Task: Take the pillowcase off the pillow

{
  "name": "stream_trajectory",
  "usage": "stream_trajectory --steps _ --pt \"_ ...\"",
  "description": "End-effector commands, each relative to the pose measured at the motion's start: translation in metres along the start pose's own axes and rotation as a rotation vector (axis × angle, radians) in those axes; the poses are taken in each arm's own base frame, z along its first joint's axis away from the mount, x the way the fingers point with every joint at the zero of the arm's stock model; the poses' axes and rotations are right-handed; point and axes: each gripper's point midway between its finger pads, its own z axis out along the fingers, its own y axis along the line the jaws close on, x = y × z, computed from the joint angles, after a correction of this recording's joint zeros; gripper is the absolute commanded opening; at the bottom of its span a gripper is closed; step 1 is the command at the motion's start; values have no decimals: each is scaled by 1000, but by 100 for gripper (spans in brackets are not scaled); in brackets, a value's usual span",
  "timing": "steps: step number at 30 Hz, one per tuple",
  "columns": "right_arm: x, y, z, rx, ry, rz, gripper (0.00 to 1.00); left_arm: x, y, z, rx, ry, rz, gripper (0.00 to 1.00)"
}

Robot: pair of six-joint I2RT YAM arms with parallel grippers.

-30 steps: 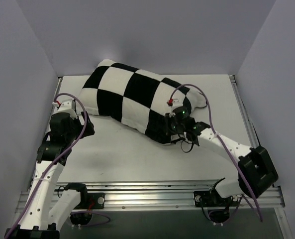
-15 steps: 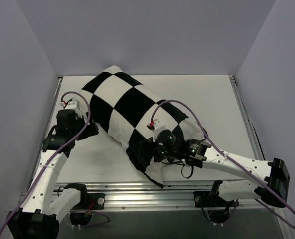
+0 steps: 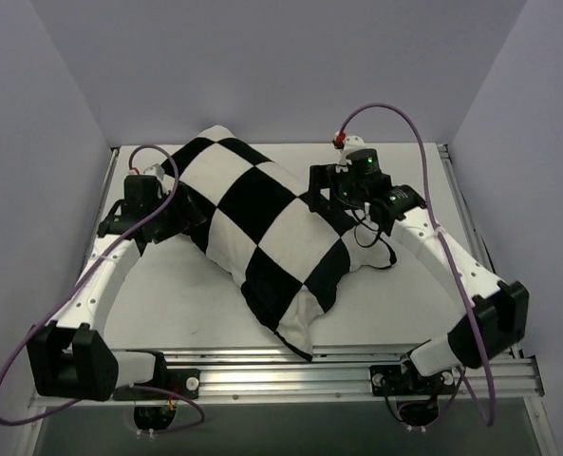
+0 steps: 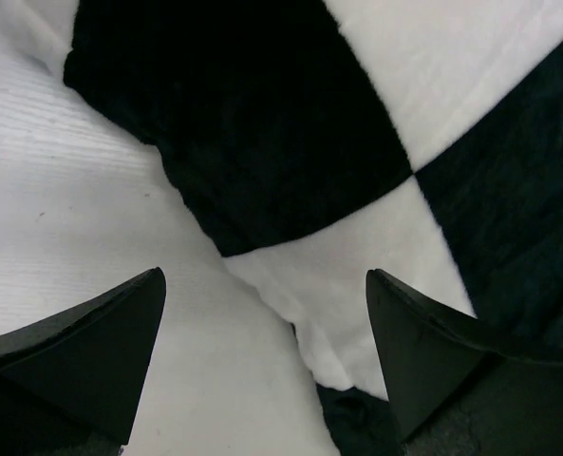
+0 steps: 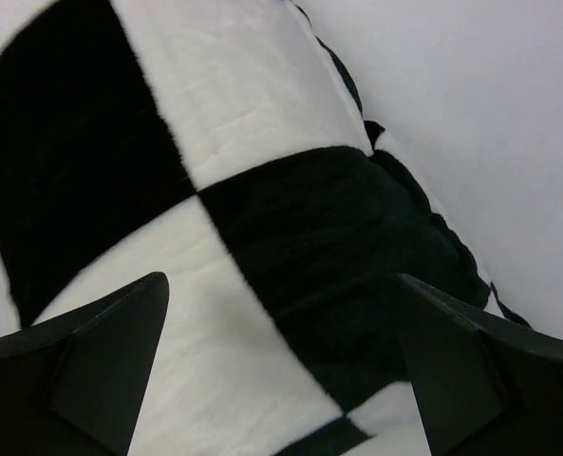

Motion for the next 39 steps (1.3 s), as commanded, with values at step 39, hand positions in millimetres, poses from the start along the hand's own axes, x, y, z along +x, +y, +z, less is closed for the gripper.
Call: stream_trajectory --steps 39 --pt "17 23 -17 -240 36 152 100 35 -61 -25 135 84 40 94"
